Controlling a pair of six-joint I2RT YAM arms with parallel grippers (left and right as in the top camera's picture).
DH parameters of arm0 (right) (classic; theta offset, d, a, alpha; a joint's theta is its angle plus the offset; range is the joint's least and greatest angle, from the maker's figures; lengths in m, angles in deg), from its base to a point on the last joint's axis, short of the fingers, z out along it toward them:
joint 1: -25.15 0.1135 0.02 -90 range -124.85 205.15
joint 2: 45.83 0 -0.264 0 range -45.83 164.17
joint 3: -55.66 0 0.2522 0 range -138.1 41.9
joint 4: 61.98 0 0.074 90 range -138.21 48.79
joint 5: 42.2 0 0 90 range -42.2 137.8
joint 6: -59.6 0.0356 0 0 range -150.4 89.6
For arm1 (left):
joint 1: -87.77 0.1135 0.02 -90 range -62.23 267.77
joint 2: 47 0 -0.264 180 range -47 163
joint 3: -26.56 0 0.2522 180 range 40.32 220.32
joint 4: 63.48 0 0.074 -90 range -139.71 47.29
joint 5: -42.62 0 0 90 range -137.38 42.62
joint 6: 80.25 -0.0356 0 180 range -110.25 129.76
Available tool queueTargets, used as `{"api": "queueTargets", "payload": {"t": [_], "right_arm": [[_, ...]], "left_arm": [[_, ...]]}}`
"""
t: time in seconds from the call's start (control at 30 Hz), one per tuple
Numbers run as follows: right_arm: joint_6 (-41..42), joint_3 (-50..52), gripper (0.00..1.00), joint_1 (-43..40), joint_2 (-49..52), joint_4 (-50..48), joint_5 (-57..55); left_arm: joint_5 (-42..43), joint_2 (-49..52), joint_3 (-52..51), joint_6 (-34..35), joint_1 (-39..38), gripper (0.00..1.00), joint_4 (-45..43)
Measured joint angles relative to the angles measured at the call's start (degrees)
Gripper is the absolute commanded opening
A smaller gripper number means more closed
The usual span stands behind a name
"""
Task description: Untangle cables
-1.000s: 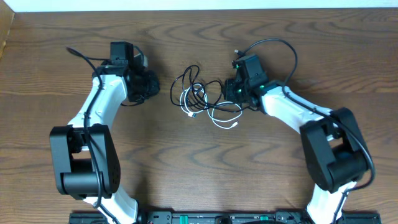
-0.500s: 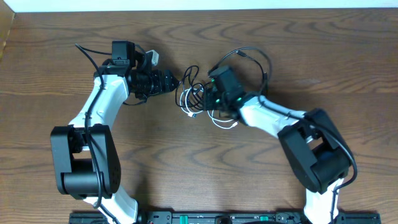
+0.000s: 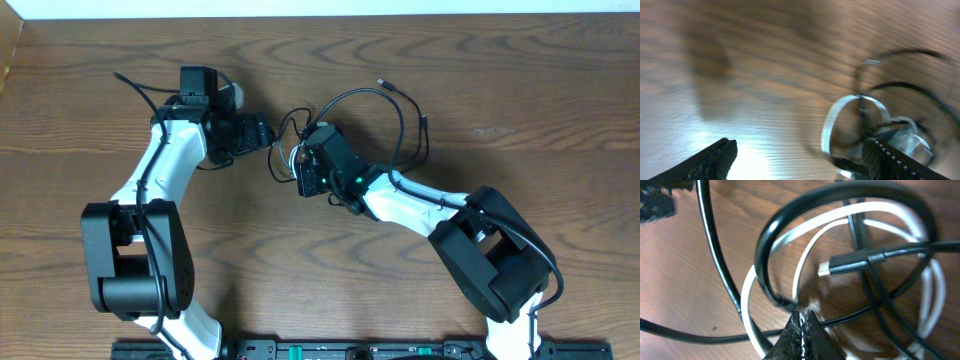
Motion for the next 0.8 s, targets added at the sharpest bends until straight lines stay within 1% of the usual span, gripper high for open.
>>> {"api": "queueTargets", "payload": {"t": [0.17,0.2,0.33,0.4,0.5,0.67,0.73,0.8], "right_arm": [[-1.11,0.0,0.19,0.0,0.0,0.26,-2.86],[-1.33,0.0,0.25,0.0,0.0,0.61,-5.01],[-1.73,0.02,0.25,0.0,0.0,1.11,-9.84],[-1.79,0.02,0.22,0.0,0.0,1.31,-11.54],[-1.77,0.02,0.22,0.0,0.0,1.75,-13.07],[-1.7,0.04,0.37,0.0,0.0,2.78,-14.6],[-1.95,0.04,0.38,0.0,0.0,2.91,-14.86],[-1.95,0.04,0.4,0.0,0.0,2.99,-15.15]], "left_arm": [[-6.64,0.0,0.0,3.52,0.04,0.84,0.39],[-9.55,0.0,0.0,5.01,0.0,0.84,1.03],[-14.51,0.0,-0.02,7.91,0.11,0.84,1.88],[-14.6,0.0,-0.02,7.98,0.17,0.87,1.53],[-11.13,0.0,-0.07,4.31,0.35,0.89,0.04],[-3.37,0.0,-0.07,0.74,2.47,0.88,-0.22],[2.49,0.0,-0.07,-1.22,4.79,0.88,-0.57],[11.43,0.0,-0.09,-5.53,7.65,0.88,-0.55]]}}
